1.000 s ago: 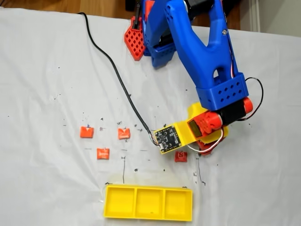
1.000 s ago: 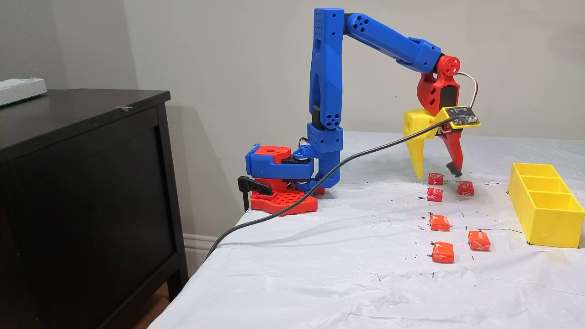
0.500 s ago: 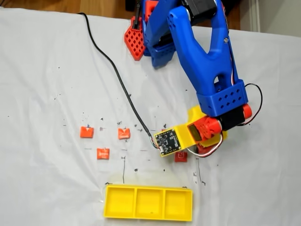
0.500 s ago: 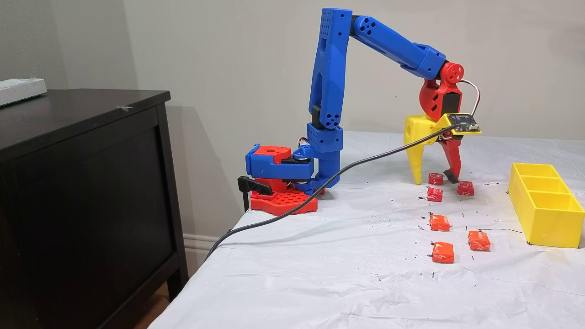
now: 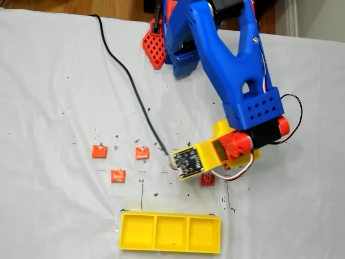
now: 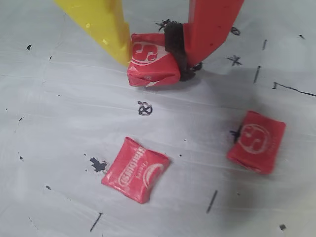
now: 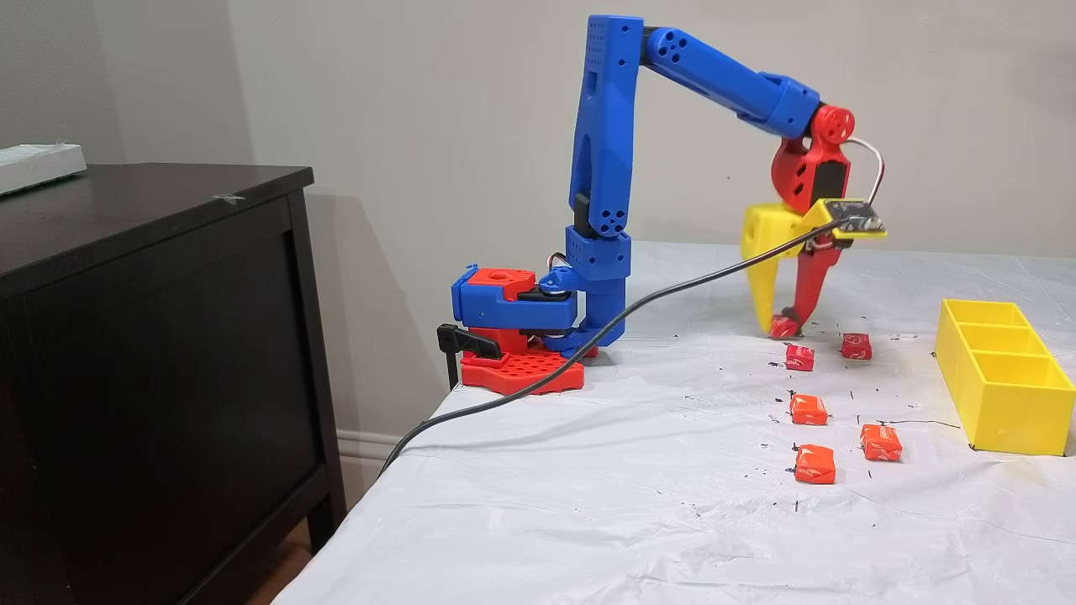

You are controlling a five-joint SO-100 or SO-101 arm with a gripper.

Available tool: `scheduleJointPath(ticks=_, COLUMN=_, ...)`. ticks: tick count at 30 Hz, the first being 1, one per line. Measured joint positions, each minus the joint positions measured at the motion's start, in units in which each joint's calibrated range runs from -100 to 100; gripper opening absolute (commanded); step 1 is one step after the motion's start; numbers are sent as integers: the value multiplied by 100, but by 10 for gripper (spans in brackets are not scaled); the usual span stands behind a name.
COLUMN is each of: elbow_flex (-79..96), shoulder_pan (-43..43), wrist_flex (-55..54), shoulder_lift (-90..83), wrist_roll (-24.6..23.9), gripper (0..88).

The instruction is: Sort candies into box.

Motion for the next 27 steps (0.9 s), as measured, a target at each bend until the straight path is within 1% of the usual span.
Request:
scheduleJointPath(ticks=8, elbow_flex=-770, shoulder_pan=616, wrist_flex=56, shoulder_lift=-711, wrist_roll=117, gripper=2)
scheduleJointPath(ticks=17, elbow_flex=-1463, shoulder_pan=1241, wrist_flex=-683, shoulder_lift=-736, wrist_roll=98, gripper=2)
scheduleJointPath(ticks=22, elbow_flex=-2070, shoulder_pan=1475, wrist_flex=-929, shoulder_lift=-152, wrist_roll=-39, gripper=1)
scheduleJointPath(ticks=27, elbow_flex=-2806, shoulder_pan=1522, wrist_flex=-587, shoulder_lift=694, wrist_roll=-137, gripper=1)
